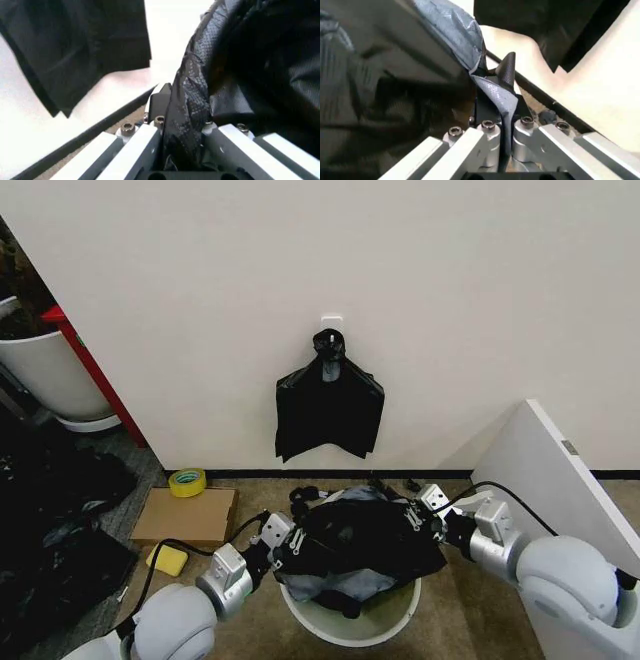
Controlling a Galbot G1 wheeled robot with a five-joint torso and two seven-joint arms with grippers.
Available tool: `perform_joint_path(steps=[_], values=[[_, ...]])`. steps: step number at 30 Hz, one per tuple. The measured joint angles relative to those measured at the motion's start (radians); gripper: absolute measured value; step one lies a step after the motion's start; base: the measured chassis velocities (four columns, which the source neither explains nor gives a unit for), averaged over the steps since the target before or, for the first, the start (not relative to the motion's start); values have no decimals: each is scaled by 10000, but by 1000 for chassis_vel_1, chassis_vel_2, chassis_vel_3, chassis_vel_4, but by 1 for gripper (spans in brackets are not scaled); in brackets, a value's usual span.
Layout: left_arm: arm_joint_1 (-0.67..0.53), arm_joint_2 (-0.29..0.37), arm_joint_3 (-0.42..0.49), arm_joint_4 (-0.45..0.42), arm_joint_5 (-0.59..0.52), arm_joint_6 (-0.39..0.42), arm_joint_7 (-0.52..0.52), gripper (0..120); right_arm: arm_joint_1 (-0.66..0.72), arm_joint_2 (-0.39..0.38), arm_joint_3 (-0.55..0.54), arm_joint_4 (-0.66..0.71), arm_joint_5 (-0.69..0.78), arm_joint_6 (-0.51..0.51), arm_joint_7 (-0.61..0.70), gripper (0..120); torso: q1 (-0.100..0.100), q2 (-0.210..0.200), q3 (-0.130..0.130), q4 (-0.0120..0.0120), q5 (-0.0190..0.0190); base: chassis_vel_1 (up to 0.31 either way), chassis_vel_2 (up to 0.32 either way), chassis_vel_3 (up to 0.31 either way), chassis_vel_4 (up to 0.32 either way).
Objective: Place the garbage bag over the trash bin.
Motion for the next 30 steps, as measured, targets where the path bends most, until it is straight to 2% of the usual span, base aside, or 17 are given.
perform_joint_path(steps=[3,5,6,10,15,18,19,21,23,26,28,30], values=[[75,-22,-277,3,-325,-14,-90,0,-169,30,135,-240,326,250,-137,0,0,0,0,3,-2,0,0,0,0],[96,-19,-396,3,-460,-17,-176,0,-312,102,303,-310,697,345,-135,8,0,0,0,0,2,0,0,0,0],[96,-19,-396,3,-460,-17,-176,0,-312,102,303,-310,697,345,-135,8,0,0,0,0,2,0,0,0,0],[181,-42,-474,39,-724,7,-262,0,-592,416,990,-202,2287,431,203,27,-2,0,-1,1,0,0,0,0,0],[242,-76,-485,52,-797,48,-301,0,-705,702,1525,-222,3040,399,505,43,-1,0,0,1,1,0,0,0,0],[274,-78,-558,11,-1002,154,-383,0,-792,793,1861,-222,3250,387,553,53,-1,0,0,0,0,0,0,0,0],[292,-114,-630,-23,-1187,243,-492,0,-827,848,2068,-223,3363,385,581,61,-1,0,0,2,1,0,0,0,0],[298,-155,-690,-40,-1333,308,-589,0,-870,901,2253,-223,3468,372,627,64,-1,0,0,2,0,0,0,0,0],[333,-268,-845,-97,-1744,485,-823,0,-969,1012,2557,-190,3526,384,687,72,-1,0,0,0,0,0,0,0,0],[483,-447,-1094,-218,-2410,748,-1270,0,-1123,1130,2833,197,3351,632,674,86,-1,0,0,0,1,0,0,0,0],[532,-496,-1132,-243,-2580,824,-1380,0,-1173,1163,2875,375,3238,733,637,87,-1,0,0,1,1,0,0,0,0],[625,-587,-1175,-282,-2950,1002,-1575,0,-1307,1179,2897,802,2830,1034,396,95,-1,0,0,4,-2,0,0,0,0]])
